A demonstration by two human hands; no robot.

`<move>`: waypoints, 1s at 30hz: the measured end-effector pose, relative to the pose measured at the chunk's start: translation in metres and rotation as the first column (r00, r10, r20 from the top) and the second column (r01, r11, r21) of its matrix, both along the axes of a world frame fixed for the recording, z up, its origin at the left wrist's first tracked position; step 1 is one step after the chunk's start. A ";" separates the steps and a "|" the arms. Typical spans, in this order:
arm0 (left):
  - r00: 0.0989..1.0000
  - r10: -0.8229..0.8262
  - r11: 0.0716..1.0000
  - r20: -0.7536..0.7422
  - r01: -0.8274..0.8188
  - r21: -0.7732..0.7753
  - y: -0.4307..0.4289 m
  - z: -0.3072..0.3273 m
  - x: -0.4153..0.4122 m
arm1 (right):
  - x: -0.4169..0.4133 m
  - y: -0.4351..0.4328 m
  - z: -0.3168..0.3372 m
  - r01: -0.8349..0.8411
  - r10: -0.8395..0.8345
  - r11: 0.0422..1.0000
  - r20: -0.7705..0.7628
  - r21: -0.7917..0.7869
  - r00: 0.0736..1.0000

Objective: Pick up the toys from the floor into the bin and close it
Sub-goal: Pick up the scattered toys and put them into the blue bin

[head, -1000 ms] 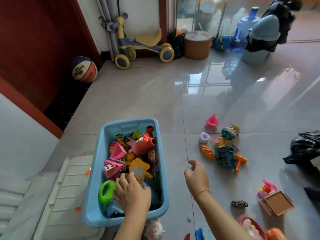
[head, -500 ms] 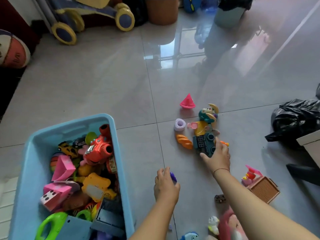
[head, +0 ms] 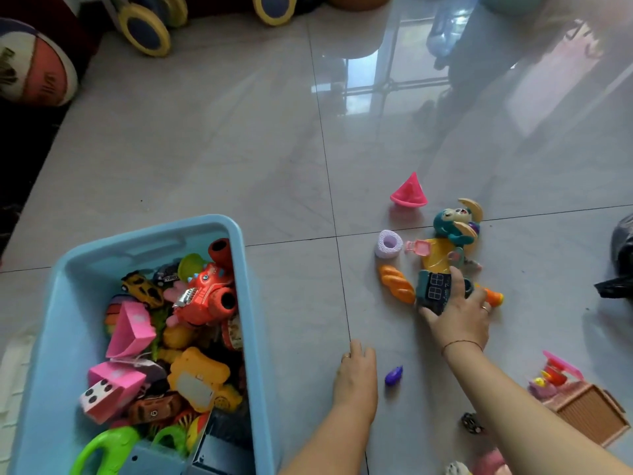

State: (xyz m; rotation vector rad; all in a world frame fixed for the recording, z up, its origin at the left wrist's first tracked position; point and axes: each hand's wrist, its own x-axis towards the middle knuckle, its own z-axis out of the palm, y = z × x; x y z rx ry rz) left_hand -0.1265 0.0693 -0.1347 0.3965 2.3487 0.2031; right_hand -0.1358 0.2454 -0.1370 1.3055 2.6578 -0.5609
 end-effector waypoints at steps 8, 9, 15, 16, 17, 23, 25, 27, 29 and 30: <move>0.985 -0.170 0.983 -0.019 0.170 0.073 0.000 -0.002 0.013 | 0.025 -0.003 -0.001 0.048 -0.055 0.953 -0.015 -0.299 0.998; 0.984 -0.178 0.980 -0.009 0.178 0.088 0.002 -0.001 0.014 | 0.028 -0.004 -0.001 0.040 -0.046 0.949 -0.011 -0.312 0.999; 0.997 0.036 0.985 0.063 -0.046 0.169 0.025 -0.004 0.037 | 0.032 -0.003 0.000 -0.004 0.003 0.953 -0.005 -0.303 1.000; 0.996 0.066 0.981 0.064 -0.076 0.176 0.030 -0.004 0.039 | 0.032 -0.002 0.000 -0.006 0.006 0.952 -0.003 -0.306 1.000; 0.993 0.097 0.977 0.063 -0.107 0.182 0.034 -0.006 0.040 | 0.032 -0.001 -0.001 -0.011 0.011 0.952 -0.003 -0.306 1.000; 0.965 0.258 0.949 0.055 -0.264 0.170 0.053 -0.017 0.037 | 0.030 0.000 -0.006 -0.040 0.043 0.968 0.008 -0.246 0.999; 0.957 0.282 0.941 0.069 -0.290 0.174 0.054 -0.018 0.039 | 0.030 0.002 -0.009 -0.049 0.058 0.971 0.028 -0.234 0.998; 0.952 0.287 0.935 0.109 -0.303 0.183 0.052 -0.015 0.042 | 0.033 0.006 -0.012 -0.049 0.062 0.969 0.046 -0.241 0.997; 0.930 0.336 0.911 0.147 -0.361 0.200 0.046 -0.005 0.042 | 0.033 0.009 -0.010 -0.052 0.067 0.965 0.050 -0.258 0.996; 0.914 0.373 0.892 0.158 -0.400 0.212 0.042 0.001 0.040 | 0.032 0.011 -0.008 -0.056 0.071 0.960 0.046 -0.275 0.996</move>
